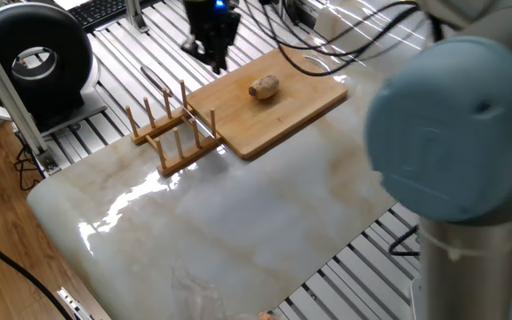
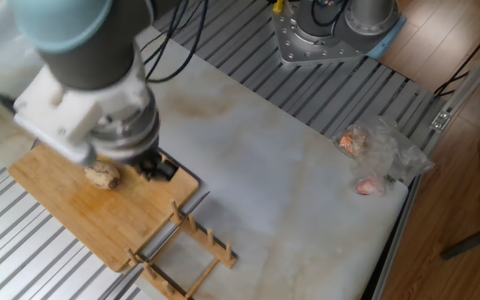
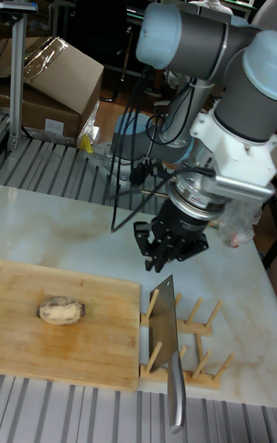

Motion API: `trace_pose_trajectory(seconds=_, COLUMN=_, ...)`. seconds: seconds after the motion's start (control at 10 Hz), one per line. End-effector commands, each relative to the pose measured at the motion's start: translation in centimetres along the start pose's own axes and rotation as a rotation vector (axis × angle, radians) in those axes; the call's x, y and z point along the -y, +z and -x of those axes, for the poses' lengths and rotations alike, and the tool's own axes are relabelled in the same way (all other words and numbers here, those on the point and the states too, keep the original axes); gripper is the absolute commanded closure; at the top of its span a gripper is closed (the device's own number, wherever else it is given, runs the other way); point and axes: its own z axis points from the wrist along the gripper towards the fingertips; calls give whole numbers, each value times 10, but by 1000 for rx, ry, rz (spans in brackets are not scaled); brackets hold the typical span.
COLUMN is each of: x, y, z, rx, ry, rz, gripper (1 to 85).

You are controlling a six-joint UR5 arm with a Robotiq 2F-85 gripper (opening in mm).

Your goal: Slice the lotus root

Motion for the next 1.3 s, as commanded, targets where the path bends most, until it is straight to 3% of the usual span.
trace_pose_trajectory(seconds=0.0, x=-24, y=-9, z=32, rx=1, ry=24, rz=19, gripper=647)
trace_pose_trajectory(seconds=0.1, x=-27, y=-5, z=42, rx=22, ry=34, rz=23, gripper=647)
trace_pose_trajectory(seconds=0.4, x=-35, y=10, z=47, rx=9, ry=54, rz=29, gripper=637)
trace_pose_trajectory(seconds=0.8, x=-51, y=31, z=62, rx=27, ry=71, rz=31, gripper=627)
trace_pose_trajectory(seconds=1.2, x=-63, y=39, z=71, rx=51, ry=91, rz=34, gripper=620)
